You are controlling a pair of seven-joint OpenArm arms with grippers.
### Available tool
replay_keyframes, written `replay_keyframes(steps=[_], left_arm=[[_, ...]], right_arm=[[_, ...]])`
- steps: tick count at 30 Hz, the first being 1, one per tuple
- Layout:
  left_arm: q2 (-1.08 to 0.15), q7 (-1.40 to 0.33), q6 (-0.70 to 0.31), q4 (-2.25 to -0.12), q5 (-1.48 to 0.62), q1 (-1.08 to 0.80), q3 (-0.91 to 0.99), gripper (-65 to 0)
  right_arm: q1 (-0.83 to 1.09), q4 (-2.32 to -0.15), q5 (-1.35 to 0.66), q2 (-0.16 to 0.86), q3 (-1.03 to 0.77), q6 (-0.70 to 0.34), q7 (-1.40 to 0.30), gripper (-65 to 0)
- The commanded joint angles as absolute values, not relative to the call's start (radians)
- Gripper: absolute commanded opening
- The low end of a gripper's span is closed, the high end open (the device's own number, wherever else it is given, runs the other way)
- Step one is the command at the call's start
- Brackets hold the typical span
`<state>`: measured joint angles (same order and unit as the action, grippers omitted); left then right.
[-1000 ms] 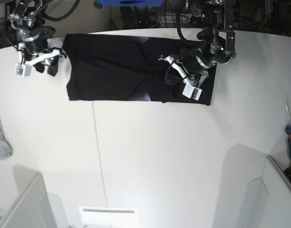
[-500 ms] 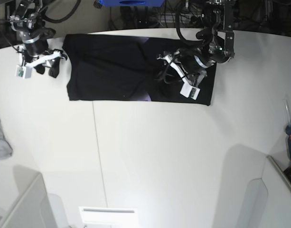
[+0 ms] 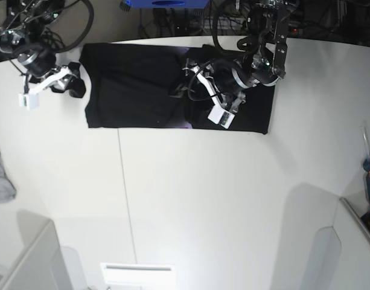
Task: Fold the T-shirt properly
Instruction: 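Grasp the folded strip end with the left gripper and fold it toward the right gripper, then grasp the strip ends with both grippers and push them together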
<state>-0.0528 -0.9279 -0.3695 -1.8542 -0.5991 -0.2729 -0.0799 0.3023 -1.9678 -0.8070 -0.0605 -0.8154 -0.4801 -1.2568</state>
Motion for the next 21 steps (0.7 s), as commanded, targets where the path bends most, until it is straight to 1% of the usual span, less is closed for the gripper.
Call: replay_keyframes(steps=[1, 2, 3, 4, 5, 8, 9, 14, 17, 19, 21], left_arm=[[-0.062, -0.905, -0.378, -1.900, -0.618, -0.274, -0.044, -13.7], [-0.076, -0.908, -0.378, -1.920, -0.618, -0.286, -0.002, -15.5], [-0.087, -0.908, -0.378, -1.934, -0.618, -0.302, 0.041, -19.7], [-0.101, -0.906, -0.378, -1.942, -0.618, -0.315, 0.096, -26.5], [-0.116, -0.906, -0.380, -1.943, -0.618, -0.325, 0.143, -34.6], [-0.148, -0.908, -0.381, -1.939, -0.611, -0.344, 0.274, -63.7], [-0.162, -0.905, -0.381, -1.933, -0.611, -0.357, 0.311, -65.0], [-0.211, -0.901, -0.384, -1.873, -0.610, -0.387, 0.473, -65.0], [-0.242, -0.894, -0.384, -1.805, -0.608, -0.395, 0.495, -65.0], [-0.255, -0.846, -0.384, -1.762, -0.608, -0.398, 0.486, -65.0], [-0.259, -0.789, -0.384, -1.721, -0.608, -0.415, 0.483, -65.0]], right_arm=[[0.282, -1.983, -0.826, -0.051, -0.829, -0.486, -1.280, -25.2], [0.260, -1.983, -0.822, -0.051, -0.837, -0.486, -1.308, -25.2], [0.246, -1.980, -0.822, -0.050, -0.835, -0.484, -1.326, -25.2], [0.231, -1.968, -0.822, -0.044, -0.834, -0.483, -1.349, -25.2], [0.219, -1.951, -0.826, -0.038, -0.829, -0.481, -1.365, -25.2], [0.179, -1.865, -0.823, -0.027, -0.837, -0.479, -1.391, -25.4], [0.177, -1.840, -0.828, -0.015, -0.837, -0.479, -1.392, -25.4], [0.173, -1.730, -0.829, -0.005, -0.828, -0.483, -1.389, -25.4], [0.156, -1.687, -0.831, -0.005, -0.826, -0.487, -1.396, -25.4], [0.151, -1.656, -0.843, -0.008, -0.826, -0.489, -1.396, -25.4], [0.145, -1.613, -0.908, -0.005, -0.829, -0.489, -1.396, -25.4]])
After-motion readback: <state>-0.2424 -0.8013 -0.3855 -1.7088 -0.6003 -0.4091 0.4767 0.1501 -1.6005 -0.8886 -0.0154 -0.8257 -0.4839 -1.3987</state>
